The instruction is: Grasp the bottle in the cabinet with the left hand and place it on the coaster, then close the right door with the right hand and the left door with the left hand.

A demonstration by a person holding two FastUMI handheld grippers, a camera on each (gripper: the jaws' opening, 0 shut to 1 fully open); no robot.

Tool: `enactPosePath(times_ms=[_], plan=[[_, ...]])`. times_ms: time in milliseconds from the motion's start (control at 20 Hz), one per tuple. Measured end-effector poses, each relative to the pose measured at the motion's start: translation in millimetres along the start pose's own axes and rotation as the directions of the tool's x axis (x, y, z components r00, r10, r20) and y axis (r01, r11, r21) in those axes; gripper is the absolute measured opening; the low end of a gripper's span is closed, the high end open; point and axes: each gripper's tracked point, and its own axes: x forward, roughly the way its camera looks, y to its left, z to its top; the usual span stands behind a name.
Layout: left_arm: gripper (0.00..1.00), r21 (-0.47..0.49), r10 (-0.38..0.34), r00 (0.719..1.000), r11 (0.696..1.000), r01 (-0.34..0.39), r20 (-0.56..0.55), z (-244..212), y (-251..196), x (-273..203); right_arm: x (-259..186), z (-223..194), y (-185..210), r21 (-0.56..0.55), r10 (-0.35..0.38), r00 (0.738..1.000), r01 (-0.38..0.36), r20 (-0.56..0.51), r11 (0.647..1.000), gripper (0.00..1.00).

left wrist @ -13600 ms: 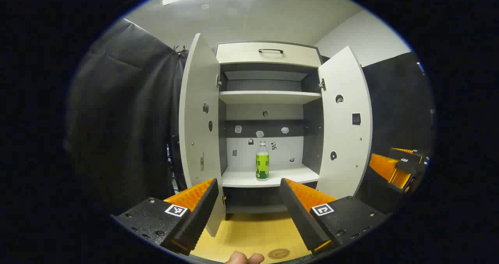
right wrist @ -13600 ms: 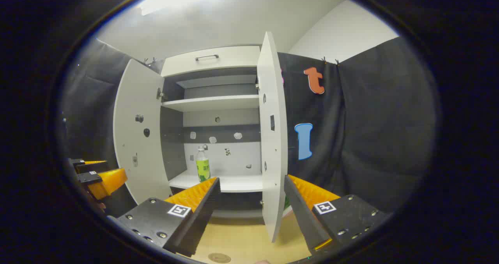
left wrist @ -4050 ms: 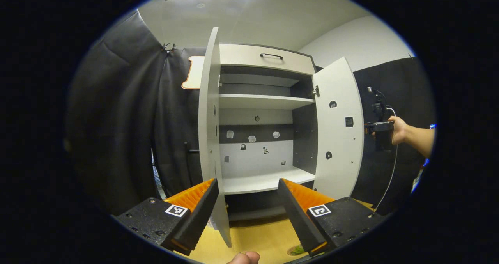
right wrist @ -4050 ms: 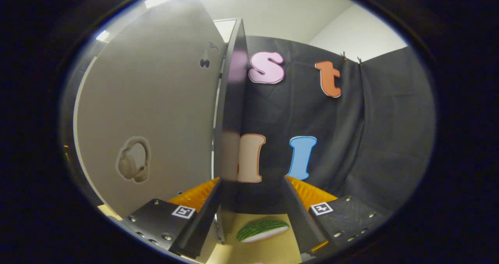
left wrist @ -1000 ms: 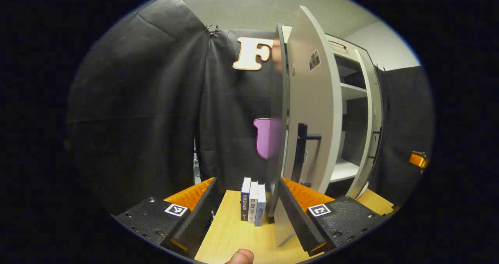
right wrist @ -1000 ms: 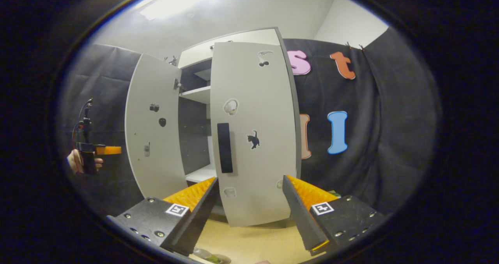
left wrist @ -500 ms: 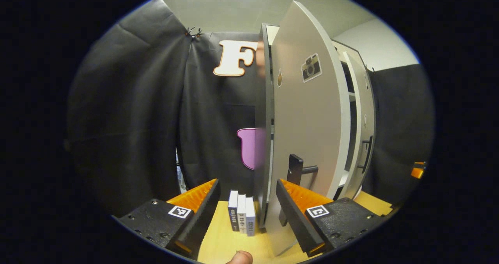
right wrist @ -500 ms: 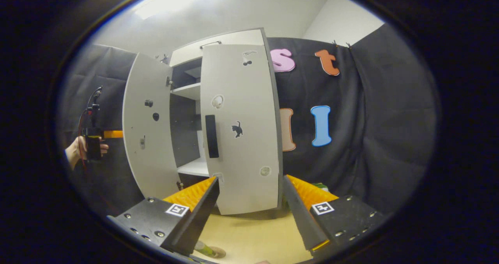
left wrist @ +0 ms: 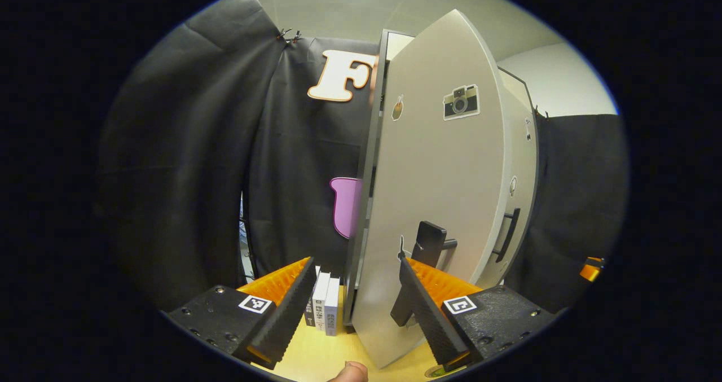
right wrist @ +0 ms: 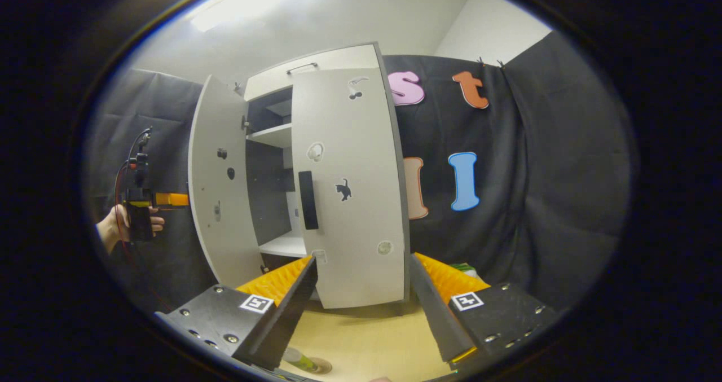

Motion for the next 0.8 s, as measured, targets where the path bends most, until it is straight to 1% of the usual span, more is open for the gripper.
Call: enactPosePath(times_ms=[50, 100, 150, 200, 300, 350, 450, 550, 600, 650, 700, 750, 800], plan=[[0.95, -0.013, -0.002, 1.000, 1.000, 0.002, -0.005, -2.4, -1.3, 0.1, -1.3, 1.0, 0.6, 0.000, -0.001, 1.000, 0.001, -0.001, 1.000, 0.97], [0.90, -0.023, -0.006, 1.000, 1.000, 0.006, -0.004, -2.2, -1.7, 0.2, -3.3, 0.8, -0.5, 0.000, -0.007, 1.000, 0.007, 0.000, 1.000, 0.97], [0.90, -0.034, -0.007, 1.000, 0.999, 0.007, -0.006, -2.2, -1.0, -0.2, -4.7, 1.0, -1.2, 0.001, -0.012, 1.000, 0.012, -0.001, 1.000, 0.97], [0.99, -0.045, -0.006, 1.000, 0.999, 0.005, -0.010, -3.0, 0.0, -0.3, -5.7, -0.7, -0.3, 0.004, -0.016, 1.000, 0.016, -0.004, 1.000, 0.99], [0.90, -0.053, -0.006, 1.000, 0.999, 0.005, -0.015, -3.4, -1.2, -1.1, -5.9, -4.8, 3.6, 0.011, -0.019, 1.000, 0.019, -0.015, 1.000, 0.97], [1.00, -0.040, -0.007, 1.000, 0.999, 0.006, -0.013, -2.5, -2.4, -0.6, -6.7, -4.3, 3.9, 0.005, -0.032, 0.999, 0.032, -0.018, 0.999, 0.97], [0.90, -0.006, -0.007, 1.000, 1.000, 0.007, -0.002, -0.5, -4.4, 0.8, -10.7, 1.1, 4.6, -0.015, -0.052, 0.999, 0.052, -0.006, 0.999, 0.99], [0.90, 0.010, -0.007, 1.000, 1.000, 0.007, 0.007, -1.0, -6.9, 1.3, -11.2, 2.9, 13.0, -0.016, -0.039, 0.999, 0.039, -0.006, 0.999, 0.97], [1.00, 0.012, -0.012, 1.000, 1.000, 0.012, 0.010, -1.0, -9.5, 1.9, -10.9, 2.8, 16.0, -0.014, -0.033, 0.999, 0.033, -0.008, 0.999, 0.97], [0.95, 0.005, -0.021, 1.000, 1.000, 0.021, 0.009, -1.2, -13.9, 3.7, -10.1, 3.1, 17.5, -0.014, -0.032, 0.999, 0.032, -0.013, 0.999, 0.97], [0.93, -0.002, -0.034, 0.999, 0.999, 0.034, 0.000, -3.8, -19.7, 5.1, -10.4, 2.6, 16.6, -0.018, -0.036, 0.999, 0.036, -0.015, 0.999, 0.97], [0.95, -0.011, -0.048, 0.999, 0.999, 0.048, -0.001, -5.2, -25.6, 7.7, -9.9, 3.0, 16.5, -0.020, -0.041, 0.999, 0.040, -0.017, 0.999, 0.99], [0.91, -0.023, -0.049, 0.999, 0.999, 0.049, 0.000, -4.9, -28.5, 10.3, -8.5, 2.6, 17.9, -0.020, -0.043, 0.999, 0.043, -0.024, 0.999, 0.99]])
